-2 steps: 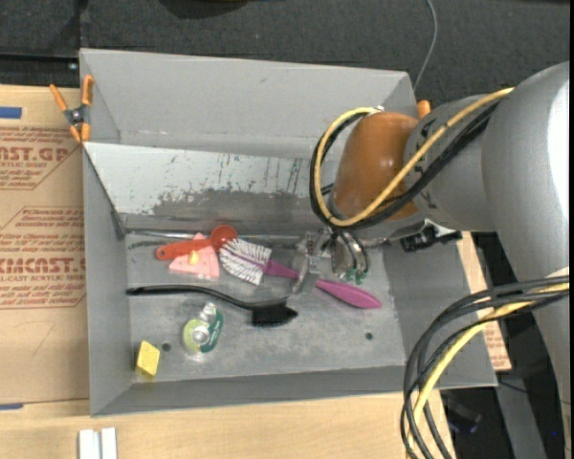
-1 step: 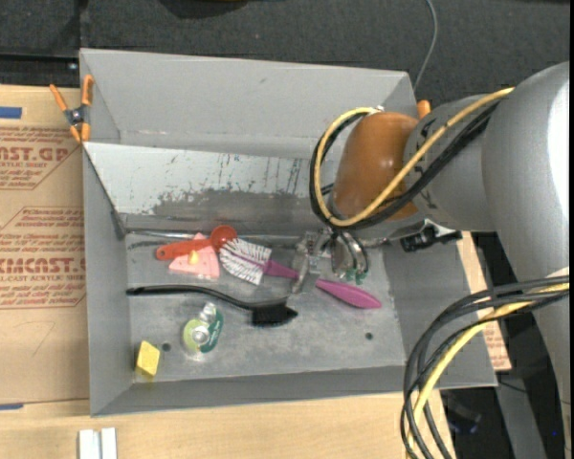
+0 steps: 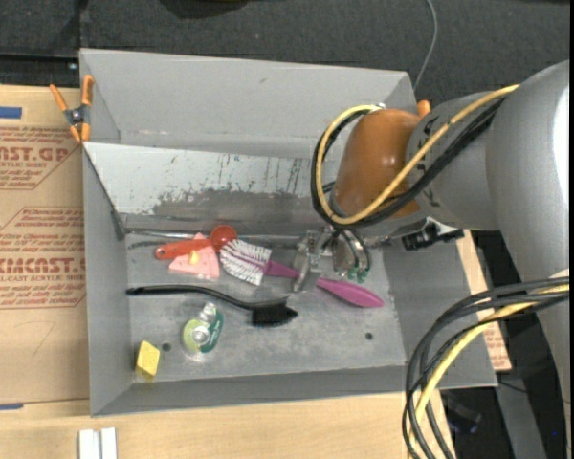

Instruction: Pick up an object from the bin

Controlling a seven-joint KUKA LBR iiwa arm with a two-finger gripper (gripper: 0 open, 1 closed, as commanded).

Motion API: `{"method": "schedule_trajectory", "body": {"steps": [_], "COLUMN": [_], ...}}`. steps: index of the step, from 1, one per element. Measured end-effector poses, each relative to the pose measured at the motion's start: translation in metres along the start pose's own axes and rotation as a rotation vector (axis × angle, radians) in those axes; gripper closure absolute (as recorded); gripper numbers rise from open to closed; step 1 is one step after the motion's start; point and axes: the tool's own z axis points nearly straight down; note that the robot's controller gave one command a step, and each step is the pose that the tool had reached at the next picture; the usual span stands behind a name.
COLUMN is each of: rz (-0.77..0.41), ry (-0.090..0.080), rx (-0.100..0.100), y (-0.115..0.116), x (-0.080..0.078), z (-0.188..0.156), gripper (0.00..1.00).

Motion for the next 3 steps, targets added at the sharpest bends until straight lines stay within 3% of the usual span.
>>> {"method": "schedule_trajectory", "body": {"steps": [2, 3], "rz": [-0.001, -0.001], "ry": [-0.002, 0.007], "rx": [-0.001, -0.001], "y": [0.001, 0.001], "x": [0.000, 0.002], "z": [-0.034, -0.044], "gripper": [1.00, 1.00]}}
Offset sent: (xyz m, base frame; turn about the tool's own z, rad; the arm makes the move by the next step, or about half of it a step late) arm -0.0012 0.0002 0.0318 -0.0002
